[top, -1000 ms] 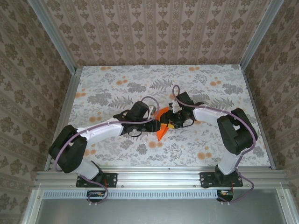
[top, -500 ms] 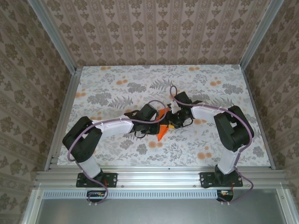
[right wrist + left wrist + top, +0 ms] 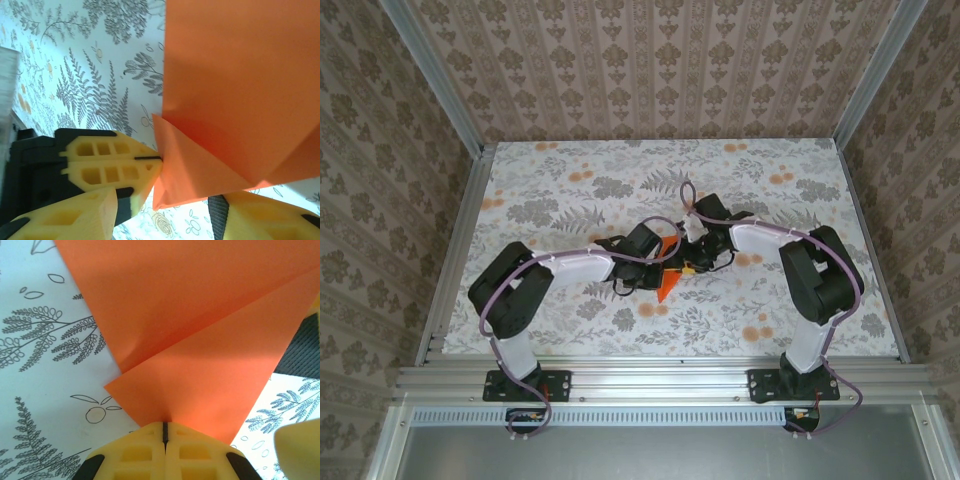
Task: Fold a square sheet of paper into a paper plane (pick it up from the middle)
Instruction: Fourth fold the wing at the center of the table.
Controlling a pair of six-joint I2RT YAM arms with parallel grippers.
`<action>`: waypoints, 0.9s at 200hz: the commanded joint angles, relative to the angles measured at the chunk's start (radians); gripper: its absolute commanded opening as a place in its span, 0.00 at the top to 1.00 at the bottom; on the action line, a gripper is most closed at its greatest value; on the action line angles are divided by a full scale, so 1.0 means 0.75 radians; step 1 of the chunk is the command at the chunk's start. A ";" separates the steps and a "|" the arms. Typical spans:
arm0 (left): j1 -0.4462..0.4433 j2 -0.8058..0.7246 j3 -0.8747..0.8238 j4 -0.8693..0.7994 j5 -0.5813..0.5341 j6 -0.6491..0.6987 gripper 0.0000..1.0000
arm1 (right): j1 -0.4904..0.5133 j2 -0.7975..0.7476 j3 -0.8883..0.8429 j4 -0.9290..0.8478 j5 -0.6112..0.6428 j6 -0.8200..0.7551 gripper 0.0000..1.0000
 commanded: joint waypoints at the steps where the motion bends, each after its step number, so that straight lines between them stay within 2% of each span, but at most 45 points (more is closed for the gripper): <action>1: -0.006 0.019 0.033 -0.001 0.034 0.041 1.00 | -0.003 0.058 0.068 -0.096 0.009 -0.080 0.49; 57: -0.006 0.031 0.029 0.024 0.070 0.053 1.00 | -0.003 0.126 0.138 -0.172 0.070 -0.094 0.52; 132: -0.006 0.038 0.034 0.056 0.091 0.064 1.00 | -0.003 0.154 0.155 -0.216 0.091 -0.080 0.80; 159: -0.012 0.000 0.009 0.057 0.068 0.058 0.87 | -0.003 0.140 0.146 -0.210 0.104 -0.009 0.92; 180: -0.033 -0.017 0.009 0.027 0.039 0.068 0.76 | 0.000 0.107 0.119 -0.168 0.086 0.067 0.94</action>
